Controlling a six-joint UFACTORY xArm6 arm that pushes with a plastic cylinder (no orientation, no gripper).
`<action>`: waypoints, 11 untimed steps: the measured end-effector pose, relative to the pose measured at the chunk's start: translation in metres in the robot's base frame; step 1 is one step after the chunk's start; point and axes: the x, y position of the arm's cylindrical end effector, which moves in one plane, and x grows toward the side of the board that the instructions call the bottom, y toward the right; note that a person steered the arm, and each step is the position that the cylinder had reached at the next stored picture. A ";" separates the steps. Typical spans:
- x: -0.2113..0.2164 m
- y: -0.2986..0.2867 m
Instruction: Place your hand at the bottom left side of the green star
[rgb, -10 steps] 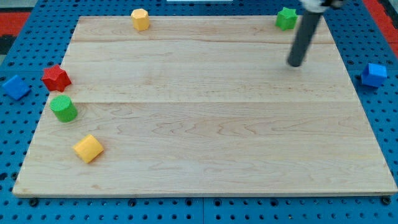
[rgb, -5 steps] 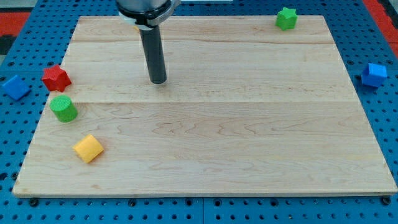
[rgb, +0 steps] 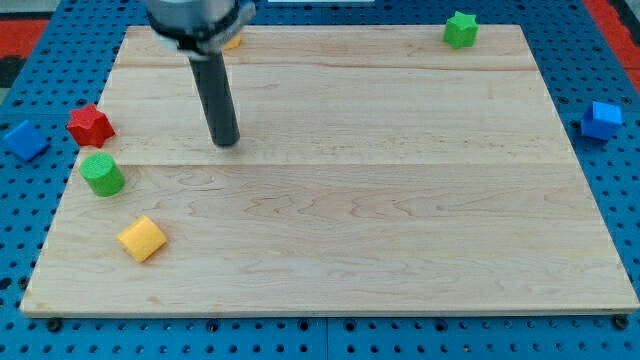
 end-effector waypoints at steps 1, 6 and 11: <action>0.042 0.039; -0.064 0.073; -0.029 0.028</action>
